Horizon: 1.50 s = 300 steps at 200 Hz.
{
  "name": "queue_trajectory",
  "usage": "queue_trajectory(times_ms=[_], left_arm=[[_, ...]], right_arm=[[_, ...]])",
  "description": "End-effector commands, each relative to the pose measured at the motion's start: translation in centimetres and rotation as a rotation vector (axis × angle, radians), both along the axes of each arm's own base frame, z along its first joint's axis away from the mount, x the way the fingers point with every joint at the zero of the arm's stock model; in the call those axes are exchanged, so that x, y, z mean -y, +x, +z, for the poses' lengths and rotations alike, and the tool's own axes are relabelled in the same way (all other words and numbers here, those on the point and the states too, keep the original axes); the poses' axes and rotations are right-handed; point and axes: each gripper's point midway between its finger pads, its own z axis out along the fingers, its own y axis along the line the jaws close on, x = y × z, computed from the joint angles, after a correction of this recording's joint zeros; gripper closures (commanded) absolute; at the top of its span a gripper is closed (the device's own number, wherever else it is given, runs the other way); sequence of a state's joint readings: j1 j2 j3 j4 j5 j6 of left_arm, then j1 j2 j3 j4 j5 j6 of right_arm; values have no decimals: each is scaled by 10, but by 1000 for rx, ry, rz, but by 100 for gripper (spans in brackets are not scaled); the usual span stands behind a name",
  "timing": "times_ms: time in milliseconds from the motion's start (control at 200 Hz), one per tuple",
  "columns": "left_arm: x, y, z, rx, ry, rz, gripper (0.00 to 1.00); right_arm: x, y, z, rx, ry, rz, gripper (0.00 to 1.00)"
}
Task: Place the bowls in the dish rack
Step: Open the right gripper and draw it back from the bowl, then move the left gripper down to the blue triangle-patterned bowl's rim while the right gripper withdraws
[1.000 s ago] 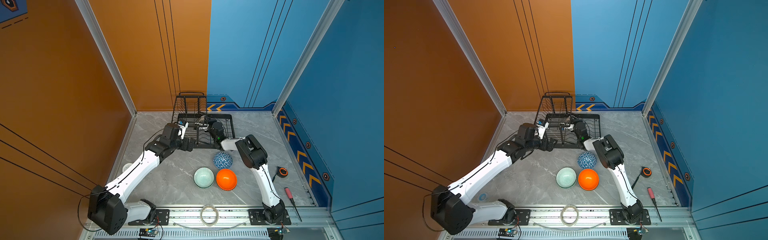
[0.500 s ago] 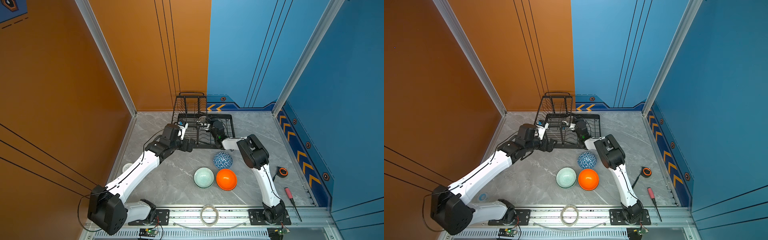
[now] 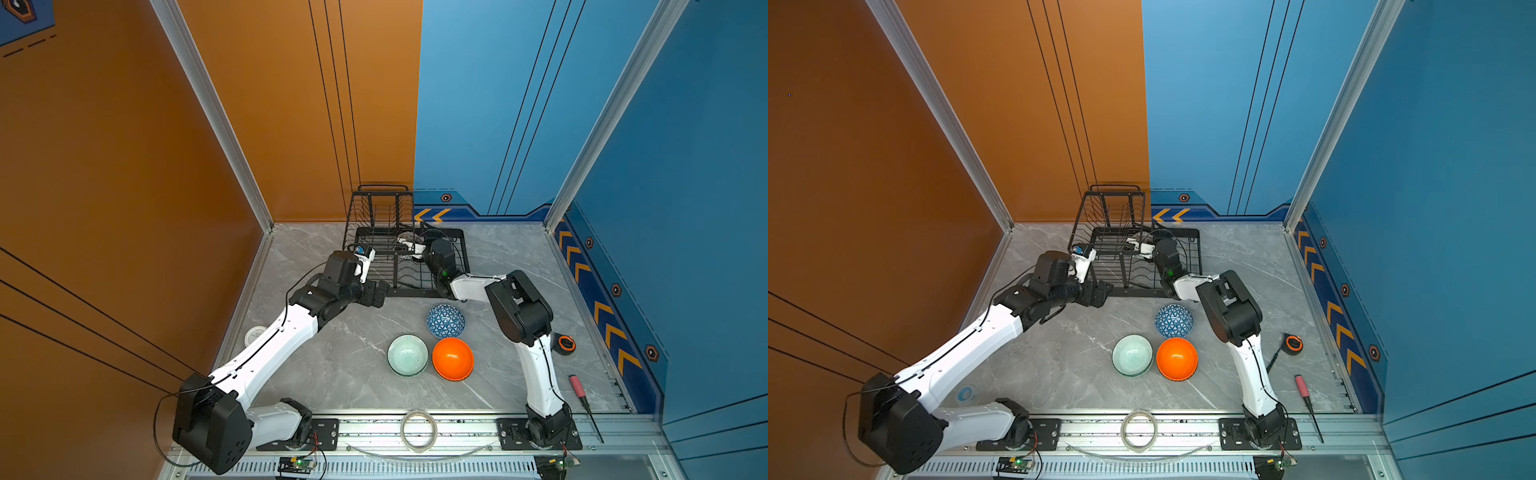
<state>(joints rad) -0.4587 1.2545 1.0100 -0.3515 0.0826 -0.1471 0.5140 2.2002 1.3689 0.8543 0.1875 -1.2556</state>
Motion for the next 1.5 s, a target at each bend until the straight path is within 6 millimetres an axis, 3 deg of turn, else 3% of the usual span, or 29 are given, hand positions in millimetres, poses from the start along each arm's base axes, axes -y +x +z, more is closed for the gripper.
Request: queue_trajectory(times_ms=[0, 105, 145, 150, 170, 441, 781, 966, 1127, 1362, 1497], left_arm=[[-7, -3, 4, 14, -2, 20, 2], [-9, -5, 4, 11, 4, 24, 2], [-10, -7, 3, 10, 5, 24, 2], [-10, -7, 3, 10, 6, 25, 2], [-10, -7, 3, 11, 6, 25, 2], [-11, -17, 4, 19, -3, 12, 2], [0, -26, 6, 52, 6, -12, 2], [6, -26, 7, 70, -5, -23, 2], [17, -27, 3, 41, -14, -42, 2], [48, -35, -17, -50, -33, -115, 2], [68, -37, -28, -85, -56, -149, 2]], right_arm=[[11, -10, 11, -11, 16, -24, 10], [20, -21, 11, -28, 19, -44, 8], [23, -24, 2, -47, 15, -55, 8], [25, -26, 13, -32, 25, -56, 7], [27, -28, 17, -29, 31, -61, 7], [62, -62, 23, -83, 118, -161, 0], [112, -106, 45, -280, 468, -371, 0], [115, -131, 53, -472, 618, -383, 0], [123, -149, 50, -672, 772, -423, 0], [118, -167, 45, -891, 888, -412, 0], [113, -168, 49, -929, 931, -383, 0]])
